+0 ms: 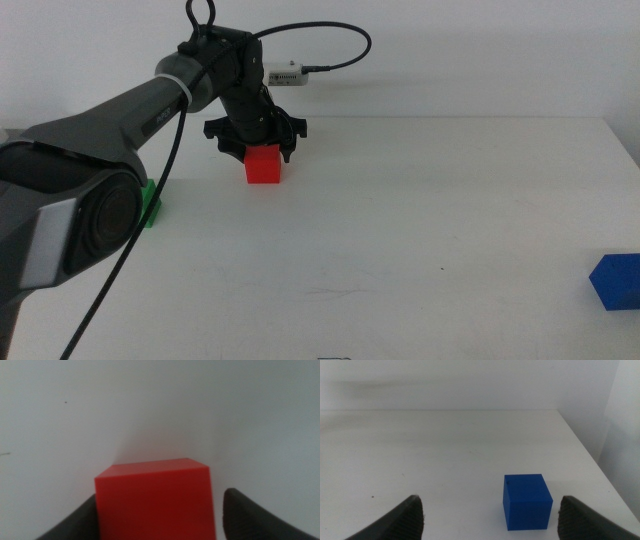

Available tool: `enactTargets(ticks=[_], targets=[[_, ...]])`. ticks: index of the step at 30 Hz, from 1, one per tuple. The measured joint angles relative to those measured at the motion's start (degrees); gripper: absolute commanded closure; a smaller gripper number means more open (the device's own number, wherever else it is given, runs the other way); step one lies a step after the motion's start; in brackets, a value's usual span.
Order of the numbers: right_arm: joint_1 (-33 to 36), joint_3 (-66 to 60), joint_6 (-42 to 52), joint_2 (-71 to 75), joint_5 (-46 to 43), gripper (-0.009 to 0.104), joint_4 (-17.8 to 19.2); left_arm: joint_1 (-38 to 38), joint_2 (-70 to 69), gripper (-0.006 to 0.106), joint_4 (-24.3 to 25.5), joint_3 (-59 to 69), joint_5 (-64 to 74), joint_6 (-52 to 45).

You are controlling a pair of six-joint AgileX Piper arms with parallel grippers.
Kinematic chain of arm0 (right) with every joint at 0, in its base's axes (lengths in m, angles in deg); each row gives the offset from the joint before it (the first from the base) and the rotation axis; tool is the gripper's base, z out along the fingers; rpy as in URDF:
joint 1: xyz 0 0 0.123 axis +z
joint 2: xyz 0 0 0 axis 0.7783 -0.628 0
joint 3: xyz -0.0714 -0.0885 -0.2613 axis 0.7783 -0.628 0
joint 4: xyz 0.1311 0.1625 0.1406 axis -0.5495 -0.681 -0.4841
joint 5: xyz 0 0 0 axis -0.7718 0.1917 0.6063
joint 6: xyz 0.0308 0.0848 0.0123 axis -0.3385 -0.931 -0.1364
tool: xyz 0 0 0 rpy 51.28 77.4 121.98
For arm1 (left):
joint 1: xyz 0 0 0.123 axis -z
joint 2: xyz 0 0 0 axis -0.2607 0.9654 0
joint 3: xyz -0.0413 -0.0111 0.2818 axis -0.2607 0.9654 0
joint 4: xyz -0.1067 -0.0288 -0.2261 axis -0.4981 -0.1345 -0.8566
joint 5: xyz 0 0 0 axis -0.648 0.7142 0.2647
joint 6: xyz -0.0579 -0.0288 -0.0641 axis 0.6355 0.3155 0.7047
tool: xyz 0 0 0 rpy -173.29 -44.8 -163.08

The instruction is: Stack red cubes first, then green, then blue cubes in a specific spot.

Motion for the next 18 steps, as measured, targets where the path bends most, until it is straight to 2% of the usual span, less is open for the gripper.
enactTargets(ticks=[5,6,12,18], targets=[[0.00,0.00,0.00,0.00,0.00,0.008,0.00,0.00,0.24,0.052,0.00,0.00,-0.22,0.30],[0.00,0.00,0.00,0.00,0.00,0.008,0.00,0.00,0.24,0.081,0.00,0.00,-0.22,0.28],[0.00,0.00,0.00,0.00,0.00,0.008,0.00,0.74,-1.10,0.094,0.00,0.00,3.75,2.43],[0.00,0.00,0.00,0.00,0.00,0.008,0.00,7.56,-6.24,0.100,11.44,0.00,8.47,12.86]])
